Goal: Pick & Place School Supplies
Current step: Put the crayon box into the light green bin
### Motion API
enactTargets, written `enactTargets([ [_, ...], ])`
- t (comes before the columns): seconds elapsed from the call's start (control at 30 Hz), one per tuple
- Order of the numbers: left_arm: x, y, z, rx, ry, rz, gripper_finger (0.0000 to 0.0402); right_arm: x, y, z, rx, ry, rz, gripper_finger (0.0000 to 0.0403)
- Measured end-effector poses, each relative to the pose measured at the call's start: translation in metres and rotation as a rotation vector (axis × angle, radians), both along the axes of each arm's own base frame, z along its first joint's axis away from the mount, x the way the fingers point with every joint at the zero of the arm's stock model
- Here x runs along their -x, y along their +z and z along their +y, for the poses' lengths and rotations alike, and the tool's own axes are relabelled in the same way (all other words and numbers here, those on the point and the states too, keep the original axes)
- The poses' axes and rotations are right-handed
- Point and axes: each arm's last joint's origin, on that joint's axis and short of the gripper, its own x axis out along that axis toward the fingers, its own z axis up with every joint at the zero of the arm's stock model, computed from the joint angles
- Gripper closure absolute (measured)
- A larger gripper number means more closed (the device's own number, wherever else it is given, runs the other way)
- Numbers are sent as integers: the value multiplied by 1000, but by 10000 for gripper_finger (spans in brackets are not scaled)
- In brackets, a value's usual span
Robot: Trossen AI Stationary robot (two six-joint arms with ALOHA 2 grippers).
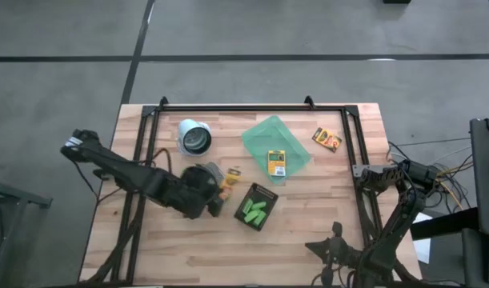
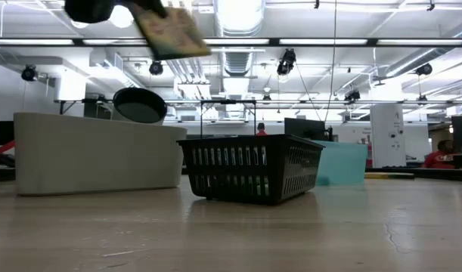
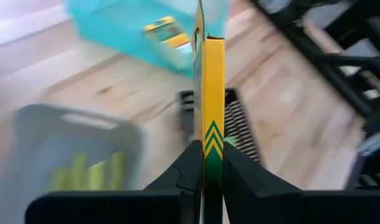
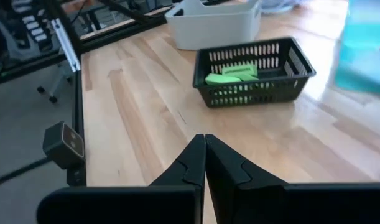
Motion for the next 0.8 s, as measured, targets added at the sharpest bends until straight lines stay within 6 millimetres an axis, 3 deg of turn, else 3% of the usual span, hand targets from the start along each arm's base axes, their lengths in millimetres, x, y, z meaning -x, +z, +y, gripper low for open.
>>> enactTargets([
  [0.2, 23, 3, 11, -12, 30, 104, 360, 1, -4, -2, -56, -28, -15, 394],
  [0.8, 33, -5, 16, -80, -21, 268, 360, -6, 16, 12, -18, 22, -10, 394],
])
